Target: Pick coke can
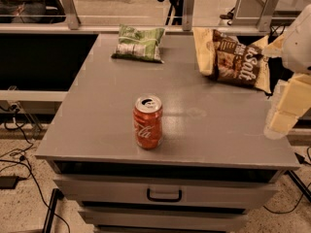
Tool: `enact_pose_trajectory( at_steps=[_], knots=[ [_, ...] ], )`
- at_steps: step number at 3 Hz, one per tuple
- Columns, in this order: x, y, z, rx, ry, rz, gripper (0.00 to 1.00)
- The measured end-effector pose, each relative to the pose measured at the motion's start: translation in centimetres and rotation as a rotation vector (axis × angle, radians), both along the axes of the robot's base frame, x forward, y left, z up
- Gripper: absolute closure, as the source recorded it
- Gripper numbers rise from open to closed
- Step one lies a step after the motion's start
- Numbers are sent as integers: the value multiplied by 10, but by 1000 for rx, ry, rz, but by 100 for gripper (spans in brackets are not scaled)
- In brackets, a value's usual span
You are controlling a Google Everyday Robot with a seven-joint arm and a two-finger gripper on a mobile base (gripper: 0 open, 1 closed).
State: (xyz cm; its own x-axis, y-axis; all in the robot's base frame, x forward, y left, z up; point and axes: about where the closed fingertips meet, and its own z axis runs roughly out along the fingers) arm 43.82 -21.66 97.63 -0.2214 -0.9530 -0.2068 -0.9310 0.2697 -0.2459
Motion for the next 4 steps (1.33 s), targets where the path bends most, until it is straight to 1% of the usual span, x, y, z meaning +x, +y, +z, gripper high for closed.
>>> enact_pose_trajectory(
  at_steps=[2, 3, 4],
  knots=[
    [0, 0, 0, 0, 0, 0, 0],
    [2, 7, -1, 11, 1, 19, 0],
    [12, 62, -14, 82, 15, 166, 0]
  ],
)
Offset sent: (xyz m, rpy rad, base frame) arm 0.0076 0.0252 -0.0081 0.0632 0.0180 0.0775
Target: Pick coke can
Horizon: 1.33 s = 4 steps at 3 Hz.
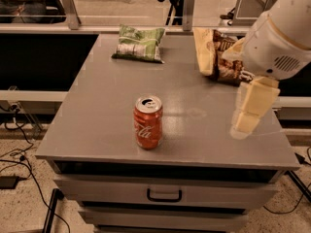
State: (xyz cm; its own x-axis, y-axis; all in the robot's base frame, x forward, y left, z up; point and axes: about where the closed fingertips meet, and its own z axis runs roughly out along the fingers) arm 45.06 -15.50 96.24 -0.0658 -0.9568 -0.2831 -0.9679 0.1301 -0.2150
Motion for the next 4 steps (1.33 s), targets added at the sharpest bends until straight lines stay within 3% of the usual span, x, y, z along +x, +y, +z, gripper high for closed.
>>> enact_pose_trajectory(
  at_steps=[2, 3, 4],
  knots=[
    [8, 124, -30, 104, 60, 318, 0],
    [11, 159, -45, 139, 105, 389, 0],
    [12, 163, -47, 143, 111, 396, 0]
  ],
)
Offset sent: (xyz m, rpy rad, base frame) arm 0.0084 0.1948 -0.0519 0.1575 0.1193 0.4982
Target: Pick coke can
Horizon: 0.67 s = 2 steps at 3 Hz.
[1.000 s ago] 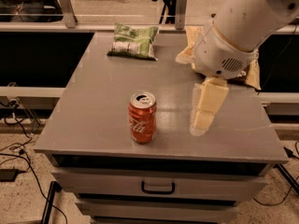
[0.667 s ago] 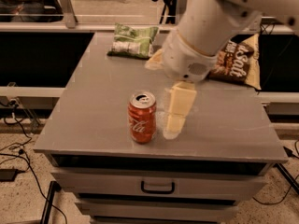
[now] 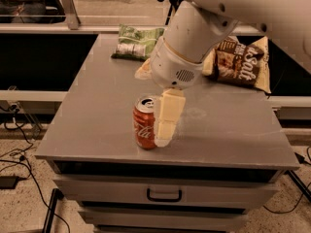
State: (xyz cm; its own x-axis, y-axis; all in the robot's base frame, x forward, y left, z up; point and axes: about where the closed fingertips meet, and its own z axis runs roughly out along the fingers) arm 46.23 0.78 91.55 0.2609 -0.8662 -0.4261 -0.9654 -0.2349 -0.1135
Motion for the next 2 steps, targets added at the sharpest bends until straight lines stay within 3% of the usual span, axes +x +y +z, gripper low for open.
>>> enact_pose_trajectory(
  at_steps=[1, 2],
  knots=[
    [-1, 1, 1, 0, -3, 1, 13],
    [-1, 2, 1, 1, -6, 2, 36]
  ],
)
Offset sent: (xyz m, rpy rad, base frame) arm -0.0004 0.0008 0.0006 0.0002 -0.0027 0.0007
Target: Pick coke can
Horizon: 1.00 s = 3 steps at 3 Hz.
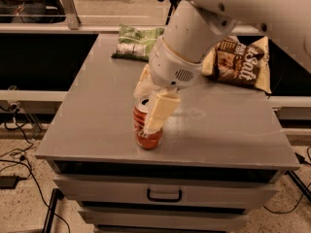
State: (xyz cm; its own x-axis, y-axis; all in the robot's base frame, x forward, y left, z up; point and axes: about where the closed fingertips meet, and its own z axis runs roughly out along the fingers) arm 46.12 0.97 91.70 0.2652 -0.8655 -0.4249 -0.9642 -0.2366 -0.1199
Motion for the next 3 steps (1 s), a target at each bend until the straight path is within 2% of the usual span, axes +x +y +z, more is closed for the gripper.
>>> enact_pose_trajectory(
  at_steps=[1, 2, 3],
  knots=[
    [-1, 2, 1, 0, -5, 2, 67],
    [-1, 3, 2, 1, -8, 4, 91],
    [-3, 11, 25, -22, -46, 21, 100]
  ],
)
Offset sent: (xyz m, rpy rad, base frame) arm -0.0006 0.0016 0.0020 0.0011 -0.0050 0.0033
